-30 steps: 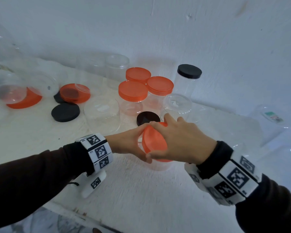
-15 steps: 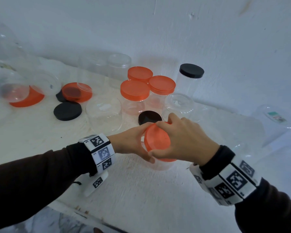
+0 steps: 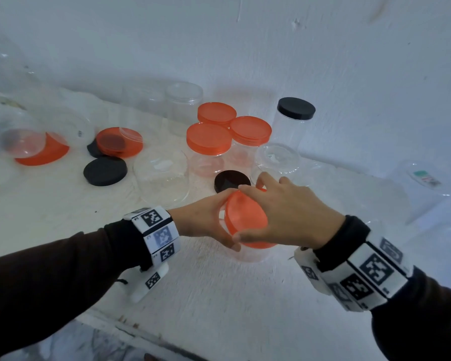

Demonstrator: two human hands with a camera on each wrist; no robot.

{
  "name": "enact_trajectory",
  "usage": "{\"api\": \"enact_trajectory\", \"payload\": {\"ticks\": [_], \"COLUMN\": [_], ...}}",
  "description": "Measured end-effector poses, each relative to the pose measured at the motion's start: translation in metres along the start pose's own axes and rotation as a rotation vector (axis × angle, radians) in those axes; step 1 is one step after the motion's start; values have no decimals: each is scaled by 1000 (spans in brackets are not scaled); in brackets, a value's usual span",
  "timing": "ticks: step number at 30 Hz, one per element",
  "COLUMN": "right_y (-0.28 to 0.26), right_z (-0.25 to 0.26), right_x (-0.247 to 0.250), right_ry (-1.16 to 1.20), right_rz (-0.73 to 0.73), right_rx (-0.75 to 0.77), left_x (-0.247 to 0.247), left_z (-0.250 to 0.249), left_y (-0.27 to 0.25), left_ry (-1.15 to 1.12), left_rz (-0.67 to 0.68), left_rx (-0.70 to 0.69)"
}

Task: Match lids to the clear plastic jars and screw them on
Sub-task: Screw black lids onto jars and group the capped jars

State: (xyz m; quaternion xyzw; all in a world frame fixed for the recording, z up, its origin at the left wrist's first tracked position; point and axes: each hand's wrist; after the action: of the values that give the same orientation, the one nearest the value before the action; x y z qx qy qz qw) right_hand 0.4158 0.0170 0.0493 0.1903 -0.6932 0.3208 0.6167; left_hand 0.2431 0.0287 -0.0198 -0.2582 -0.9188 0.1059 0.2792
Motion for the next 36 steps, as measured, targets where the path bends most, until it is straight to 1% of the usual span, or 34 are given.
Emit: {"api": "enact_trajectory", "payload": {"ticks": [2,4,6,7,10,12,14,16,17,21,25,32,36], "right_y": [-2,-4,-3,-2,-1,-2,-2,-2,-2,-2,-4,-8,-9], "right_z": [-6,-12,-15,-14,-7,-7,-12,-17,-18,-16,-14,-11,-11], "right_x": [4,11,13,12,9,10,11,11,10,4,-2,-11,-16], "right_ry": [59,181,216,186,54,22,77,183,204,116,54,98,124], "right_rz": [53,151,207,190,72,47,88,139,139,36,-30,-113,-115], "right_rx": [68,173,213,207,169,170,196,221,227,206,173,114,115], "left_x": [1,0,0,0,0,1,1,1,1,-1,-2,-4,-3], "left_z": [0,1,2,3,3,3,2,2,2,2,0,-2,-2], "left_y": [0,1,2,2,3,3,3,3,3,2,1,-1,-1], "left_ry": [-8,-9,0,4,18,20,26,34,35,65,73,101,127], "left_rz": [3,1,1,-2,-10,-9,-8,-2,-3,-31,-55,-83,-73], "left_rx": [-4,-11,-3,-5,-19,-22,-28,-27,-24,-20,-15,-30,-21]}}
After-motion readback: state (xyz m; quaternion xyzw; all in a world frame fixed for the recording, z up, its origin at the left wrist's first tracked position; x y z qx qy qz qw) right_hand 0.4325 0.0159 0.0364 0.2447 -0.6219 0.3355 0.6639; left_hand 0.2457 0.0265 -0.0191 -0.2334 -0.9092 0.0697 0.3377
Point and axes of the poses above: each hand's wrist, its own y-axis towards the middle knuckle, its own x-axis out of the back of the hand, z = x × y, and after that the axes turned 9 degrees about x, right-handed
